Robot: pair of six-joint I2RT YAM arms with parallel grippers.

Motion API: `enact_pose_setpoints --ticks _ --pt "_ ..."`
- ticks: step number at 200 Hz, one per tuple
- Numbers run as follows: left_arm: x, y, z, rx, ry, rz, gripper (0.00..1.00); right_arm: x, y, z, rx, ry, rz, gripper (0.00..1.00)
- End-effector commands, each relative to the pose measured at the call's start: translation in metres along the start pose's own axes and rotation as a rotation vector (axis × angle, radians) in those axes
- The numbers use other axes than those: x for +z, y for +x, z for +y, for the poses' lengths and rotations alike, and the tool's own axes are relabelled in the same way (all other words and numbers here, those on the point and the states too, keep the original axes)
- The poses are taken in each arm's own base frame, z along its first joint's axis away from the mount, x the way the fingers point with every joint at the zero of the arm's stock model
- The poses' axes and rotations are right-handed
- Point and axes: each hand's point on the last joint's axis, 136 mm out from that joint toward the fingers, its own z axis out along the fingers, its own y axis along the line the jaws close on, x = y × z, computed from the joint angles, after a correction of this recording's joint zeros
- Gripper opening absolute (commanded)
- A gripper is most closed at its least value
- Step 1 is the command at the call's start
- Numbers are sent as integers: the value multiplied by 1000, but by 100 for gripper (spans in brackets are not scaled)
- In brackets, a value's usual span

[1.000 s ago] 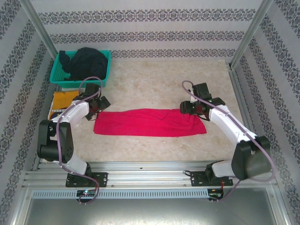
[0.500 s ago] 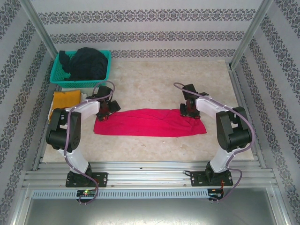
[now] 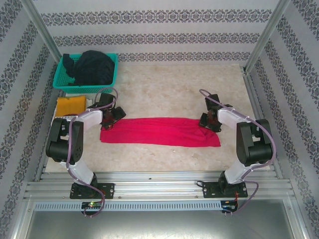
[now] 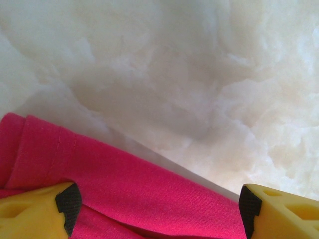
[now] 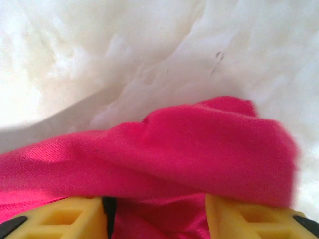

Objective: Fold and stack the t-shirts

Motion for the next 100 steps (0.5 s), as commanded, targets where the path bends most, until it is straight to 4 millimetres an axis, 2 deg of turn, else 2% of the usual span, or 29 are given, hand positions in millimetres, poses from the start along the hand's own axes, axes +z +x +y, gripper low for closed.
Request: enact_pose_setpoints --ticks 1,36,66,100 --pt "11 27 35 -37 -92 91 85 -14 -23 -3 41 -5 -87 54" --pt "9 31 29 -41 -57 108 85 8 -30 14 81 -96 -21 56" --pt "4 41 21 -33 -38 124 85 27 -50 37 116 -167 -4 56" --pt "-4 63 33 -48 -61 165 86 39 -100 56 116 -169 -31 55"
